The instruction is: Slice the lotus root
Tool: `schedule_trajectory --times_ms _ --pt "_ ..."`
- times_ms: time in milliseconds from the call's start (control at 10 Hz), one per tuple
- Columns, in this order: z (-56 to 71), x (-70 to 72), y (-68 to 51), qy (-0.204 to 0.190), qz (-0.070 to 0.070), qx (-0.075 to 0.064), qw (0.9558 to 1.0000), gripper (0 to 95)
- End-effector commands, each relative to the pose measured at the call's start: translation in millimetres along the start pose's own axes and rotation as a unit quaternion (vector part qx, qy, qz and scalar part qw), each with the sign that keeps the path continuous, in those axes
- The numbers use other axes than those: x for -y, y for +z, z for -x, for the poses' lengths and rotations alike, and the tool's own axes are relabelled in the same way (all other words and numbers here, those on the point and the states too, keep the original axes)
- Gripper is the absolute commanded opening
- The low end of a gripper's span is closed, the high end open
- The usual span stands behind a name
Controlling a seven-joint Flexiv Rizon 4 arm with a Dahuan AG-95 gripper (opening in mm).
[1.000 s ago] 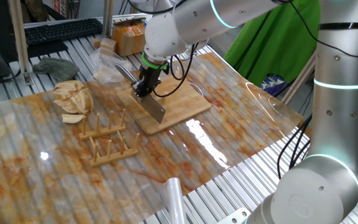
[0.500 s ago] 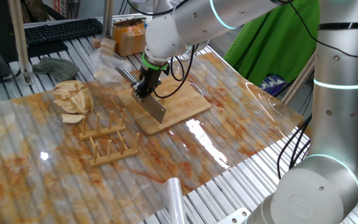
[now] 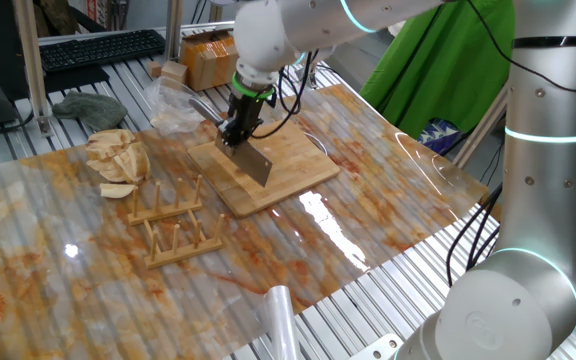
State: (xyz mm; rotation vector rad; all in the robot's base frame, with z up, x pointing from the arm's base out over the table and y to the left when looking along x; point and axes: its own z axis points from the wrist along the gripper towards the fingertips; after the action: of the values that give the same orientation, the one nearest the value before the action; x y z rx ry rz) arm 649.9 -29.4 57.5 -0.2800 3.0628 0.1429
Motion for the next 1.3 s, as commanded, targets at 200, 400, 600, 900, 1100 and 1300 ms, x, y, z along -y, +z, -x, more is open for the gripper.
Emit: schedule_trajectory --times_ms 200,400,600,900,1100,1300 --pt "-1.6 1.2 -11.0 0.008 0.010 0.000 0.9999 0.0" --pt "-2.9 2.2 -23.0 0.005 0.008 -0.003 0.9999 0.0" --pt "-6.2 5.3 -27.6 0.000 0.004 0.003 1.0000 0.0" --pt "-8.9 8.0 -27.8 -0.012 -0.008 0.010 0.9999 0.0" --pt "-8.9 8.0 -27.8 -0.015 -0.010 0.008 0.9998 0.0" --pt "-8.9 8.0 -27.8 -0.013 -0.037 -0.006 0.9992 0.0"
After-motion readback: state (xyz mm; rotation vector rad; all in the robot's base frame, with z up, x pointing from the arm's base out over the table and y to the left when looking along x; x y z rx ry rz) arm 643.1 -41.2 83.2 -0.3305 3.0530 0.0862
